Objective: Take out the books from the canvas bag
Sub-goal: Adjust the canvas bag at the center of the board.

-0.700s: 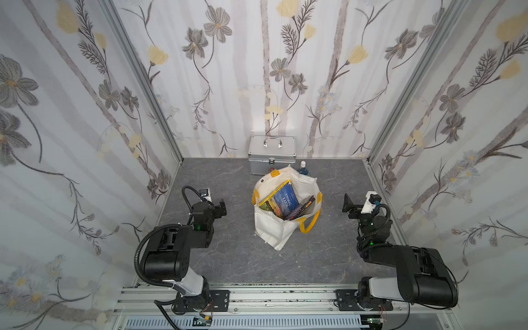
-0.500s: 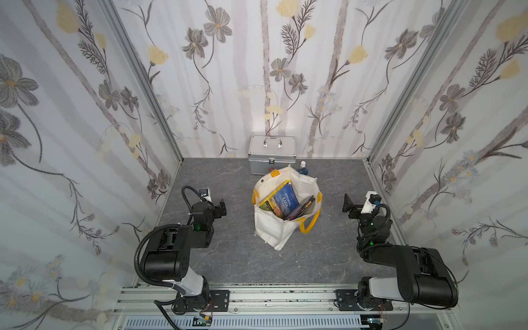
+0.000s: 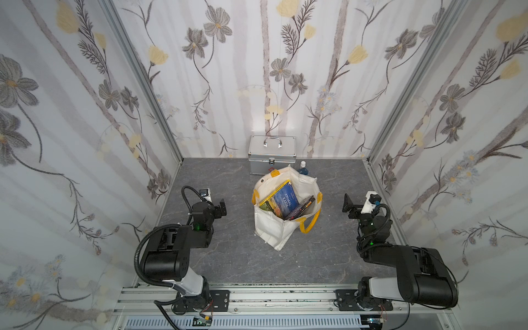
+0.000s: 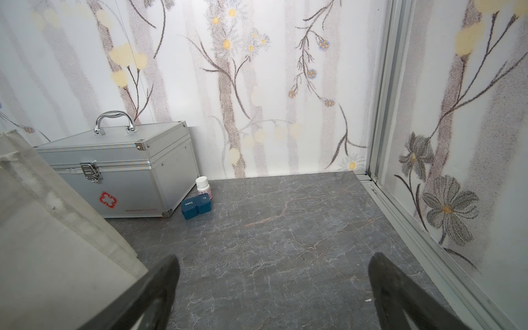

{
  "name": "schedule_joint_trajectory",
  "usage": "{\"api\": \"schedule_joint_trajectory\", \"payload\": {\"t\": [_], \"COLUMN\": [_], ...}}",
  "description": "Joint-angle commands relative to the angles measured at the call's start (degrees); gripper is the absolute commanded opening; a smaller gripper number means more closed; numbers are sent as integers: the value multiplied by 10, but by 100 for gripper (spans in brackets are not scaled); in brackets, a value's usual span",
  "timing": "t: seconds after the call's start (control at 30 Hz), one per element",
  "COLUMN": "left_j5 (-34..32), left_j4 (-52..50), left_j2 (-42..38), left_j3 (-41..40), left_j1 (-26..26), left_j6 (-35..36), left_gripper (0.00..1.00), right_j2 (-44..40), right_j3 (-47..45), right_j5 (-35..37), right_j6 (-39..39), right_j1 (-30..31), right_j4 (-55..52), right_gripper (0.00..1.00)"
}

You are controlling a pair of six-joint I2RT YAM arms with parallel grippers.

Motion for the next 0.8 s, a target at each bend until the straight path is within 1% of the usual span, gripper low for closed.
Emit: {"api": "schedule_joint_trajectory", "payload": {"t": [0.0, 0.07, 0.13, 0.17, 0.2, 0.23, 0.27, 0.3, 0.33, 0.37, 0.4, 0.43, 0.47, 0.53, 0.57, 0.6, 0.67, 0.77], "left_j5": [5, 5, -7, -28, -70, -126, -180, -203, -220, -222, -206, -168, -129, -68, -24, 3, 43, 83], "left_j4": [9, 7, 1, -8, -56, -146, -259, -359, -461, -551, -620, -687, -738, -823, -861, -897, -964, -1016], "left_j2": [0, -1, -3, -10, -36, -69, -102, -123, -139, -147, -148, -147, -144, -132, -121, -109, -80, -41], "left_j3": [0, 1, 3, 7, 23, 57, 108, 160, 219, 277, 326, 378, 423, 498, 536, 569, 635, 681], "left_j1": [1, 2, 3, 2, 0, -7, -14, -15, -15, -15, -16, -18, -22, -38, -46, -57, -86, -123], "left_j6": [1, -1, -7, -13, -24, -33, -51, -71, -100, -123, -136, -139, -142, -156, -159, -162, -167, -175], "left_gripper": [100, 100, 100, 100, 100, 100, 100, 100, 100, 100, 100, 100, 100, 100, 100, 100, 100, 100], "right_j2": [0, 0, -6, -14, -35, -56, -75, -78, -72, -60, -51, -43, -37, -29, -23, -17, 1, 32], "right_j3": [4, 6, 9, 12, 32, 64, 124, 186, 253, 331, 382, 428, 470, 536, 568, 599, 660, 729], "right_j5": [9, 19, 56, 78, 108, 138, 175, 200, 199, 177, 170, 174, 172, 163, 165, 161, 145, 115], "right_j6": [-10, -9, -2, 6, 12, 21, 50, 81, 100, 110, 120, 137, 150, 159, 166, 174, 195, 222], "right_j1": [1, 2, 6, 8, 10, 12, 13, 12, 12, 15, 23, 37, 54, 93, 116, 137, 186, 252], "right_j4": [2, -2, -10, -22, -70, -154, -287, -401, -532, -639, -711, -775, -832, -912, -950, -979, -1044, -1103], "right_gripper": [100, 100, 100, 100, 100, 100, 100, 100, 100, 100, 100, 100, 100, 100, 100, 100, 100, 100]}}
